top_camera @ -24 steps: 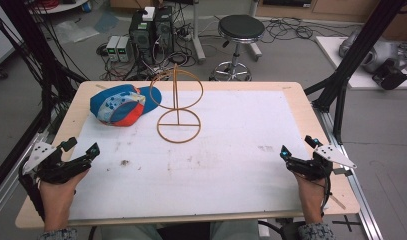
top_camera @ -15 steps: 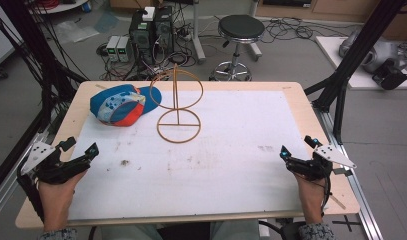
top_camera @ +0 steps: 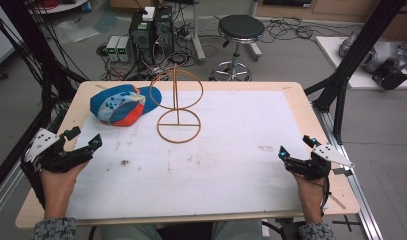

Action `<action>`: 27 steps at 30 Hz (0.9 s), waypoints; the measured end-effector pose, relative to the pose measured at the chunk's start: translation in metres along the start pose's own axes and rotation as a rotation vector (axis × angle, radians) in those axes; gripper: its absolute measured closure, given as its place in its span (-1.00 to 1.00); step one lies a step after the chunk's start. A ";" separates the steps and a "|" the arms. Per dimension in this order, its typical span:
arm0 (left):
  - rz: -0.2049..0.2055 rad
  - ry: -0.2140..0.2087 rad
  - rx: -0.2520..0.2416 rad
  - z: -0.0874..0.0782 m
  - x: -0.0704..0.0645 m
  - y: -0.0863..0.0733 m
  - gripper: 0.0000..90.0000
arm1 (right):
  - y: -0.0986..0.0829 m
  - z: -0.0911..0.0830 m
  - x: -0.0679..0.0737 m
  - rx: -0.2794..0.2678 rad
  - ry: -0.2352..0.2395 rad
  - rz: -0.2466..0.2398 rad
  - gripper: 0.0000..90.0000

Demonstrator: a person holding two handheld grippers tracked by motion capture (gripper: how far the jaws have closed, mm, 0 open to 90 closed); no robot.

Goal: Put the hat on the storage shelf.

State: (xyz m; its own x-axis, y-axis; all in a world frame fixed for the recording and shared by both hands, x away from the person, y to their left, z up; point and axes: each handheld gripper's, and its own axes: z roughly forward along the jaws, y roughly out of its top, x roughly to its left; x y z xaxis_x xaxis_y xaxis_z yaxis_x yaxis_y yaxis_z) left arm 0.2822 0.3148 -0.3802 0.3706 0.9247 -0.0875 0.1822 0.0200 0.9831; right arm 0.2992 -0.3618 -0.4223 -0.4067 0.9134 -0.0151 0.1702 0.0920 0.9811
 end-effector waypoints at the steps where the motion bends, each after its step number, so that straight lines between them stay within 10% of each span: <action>1: 0.004 -0.001 -0.004 0.003 0.001 0.002 -0.59 | 0.000 0.000 0.000 0.000 0.000 0.000 -0.92; 27: 0.096 0.024 -0.020 0.090 0.050 0.066 -0.59 | -0.001 0.001 0.000 0.006 0.010 -0.003 -0.92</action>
State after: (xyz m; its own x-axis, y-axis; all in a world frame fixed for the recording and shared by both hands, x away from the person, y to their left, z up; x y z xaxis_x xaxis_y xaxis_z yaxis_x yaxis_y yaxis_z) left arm 0.3945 0.3280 -0.3344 0.3633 0.9316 0.0107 0.1290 -0.0616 0.9897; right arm 0.2999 -0.3612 -0.4231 -0.4159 0.9093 -0.0156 0.1746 0.0967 0.9799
